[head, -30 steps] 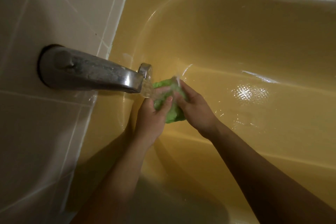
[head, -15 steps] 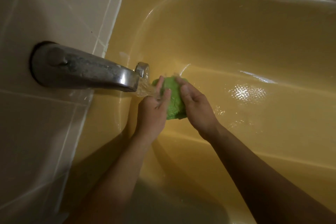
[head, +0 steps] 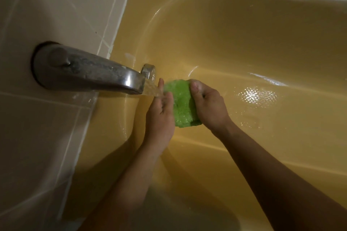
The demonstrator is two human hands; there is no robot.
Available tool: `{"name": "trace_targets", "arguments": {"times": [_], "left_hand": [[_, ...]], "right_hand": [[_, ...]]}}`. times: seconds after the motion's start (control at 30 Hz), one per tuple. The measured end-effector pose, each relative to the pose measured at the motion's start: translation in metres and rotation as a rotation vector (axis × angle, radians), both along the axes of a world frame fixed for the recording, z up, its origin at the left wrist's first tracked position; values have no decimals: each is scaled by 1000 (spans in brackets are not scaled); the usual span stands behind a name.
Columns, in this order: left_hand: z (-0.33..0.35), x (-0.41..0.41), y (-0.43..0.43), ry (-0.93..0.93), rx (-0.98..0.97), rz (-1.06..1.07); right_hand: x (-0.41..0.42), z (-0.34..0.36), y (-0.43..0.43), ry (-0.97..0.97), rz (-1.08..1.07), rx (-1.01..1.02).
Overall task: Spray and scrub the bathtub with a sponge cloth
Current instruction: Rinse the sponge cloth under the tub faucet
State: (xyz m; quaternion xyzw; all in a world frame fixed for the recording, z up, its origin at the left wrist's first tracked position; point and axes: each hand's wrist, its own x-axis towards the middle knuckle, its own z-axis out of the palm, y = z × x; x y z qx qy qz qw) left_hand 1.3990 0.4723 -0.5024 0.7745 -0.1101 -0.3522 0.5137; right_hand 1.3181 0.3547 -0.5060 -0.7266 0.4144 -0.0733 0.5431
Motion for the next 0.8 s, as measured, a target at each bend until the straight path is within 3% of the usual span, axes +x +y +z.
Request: {"name": "trace_targets", "arguments": {"times": [0.17, 0.27, 0.37, 0.5, 0.63, 0.8], "left_hand": [[4, 2, 0, 110, -19, 172], [7, 6, -5, 370, -24, 375], [15, 11, -11, 645, -193, 430], [20, 12, -11, 747, -300, 416], [21, 16, -12, 746, -347, 269], [19, 15, -12, 727, -268, 192]], "right_hand": [[-7, 11, 6, 38, 182, 290], [-10, 15, 12, 178, 389, 60], [-9, 12, 11, 181, 434, 35], [-10, 6, 3, 133, 477, -114], [-13, -7, 6, 55, 530, -208], [-13, -14, 11, 4, 420, -269]]}}
